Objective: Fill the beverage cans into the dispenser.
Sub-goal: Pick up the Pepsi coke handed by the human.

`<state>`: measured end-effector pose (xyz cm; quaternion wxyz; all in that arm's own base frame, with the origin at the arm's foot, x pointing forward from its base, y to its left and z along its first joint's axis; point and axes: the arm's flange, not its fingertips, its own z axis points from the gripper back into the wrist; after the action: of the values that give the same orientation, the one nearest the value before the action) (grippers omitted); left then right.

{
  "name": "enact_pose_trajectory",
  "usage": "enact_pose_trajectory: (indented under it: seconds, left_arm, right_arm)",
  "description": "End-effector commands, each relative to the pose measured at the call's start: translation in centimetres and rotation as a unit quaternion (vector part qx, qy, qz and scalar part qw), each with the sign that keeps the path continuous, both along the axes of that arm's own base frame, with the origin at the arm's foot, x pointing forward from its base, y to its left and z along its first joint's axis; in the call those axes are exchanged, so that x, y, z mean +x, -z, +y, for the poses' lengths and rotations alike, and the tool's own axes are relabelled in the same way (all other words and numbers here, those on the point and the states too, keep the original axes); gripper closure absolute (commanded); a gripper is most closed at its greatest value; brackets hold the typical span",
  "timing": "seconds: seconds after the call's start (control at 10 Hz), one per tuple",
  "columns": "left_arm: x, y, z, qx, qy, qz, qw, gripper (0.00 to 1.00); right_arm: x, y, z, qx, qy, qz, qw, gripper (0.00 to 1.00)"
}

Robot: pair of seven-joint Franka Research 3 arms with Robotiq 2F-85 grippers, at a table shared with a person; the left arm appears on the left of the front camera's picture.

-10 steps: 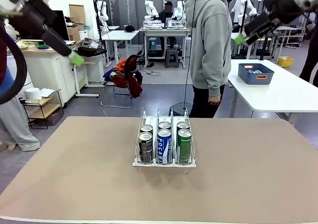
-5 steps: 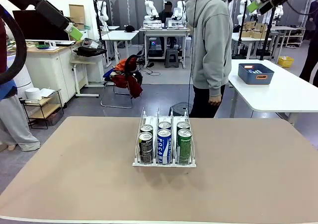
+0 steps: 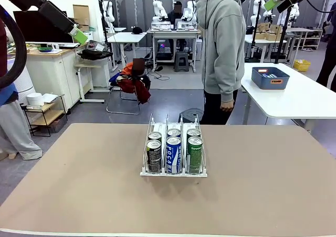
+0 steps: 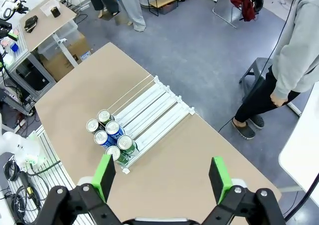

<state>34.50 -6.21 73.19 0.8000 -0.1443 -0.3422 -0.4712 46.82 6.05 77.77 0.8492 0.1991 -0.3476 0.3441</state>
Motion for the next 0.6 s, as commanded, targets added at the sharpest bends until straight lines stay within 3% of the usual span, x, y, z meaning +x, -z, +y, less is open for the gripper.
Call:
enact_pose_trajectory:
  seconds: [0.0, 0.5]
  left_arm:
    - [0.23, -0.07, 0.29, -0.01, 0.01, 0.007, 1.0, 0.0]
    - [0.23, -0.07, 0.29, -0.01, 0.01, 0.007, 1.0, 0.0]
  right_arm:
    - [0.12, 0.01, -0.04, 0.005, 0.001, -0.003, 1.0, 0.0]
    - [-0.31, -0.31, -0.55, -0.005, -0.021, 0.013, 1.0, 0.0]
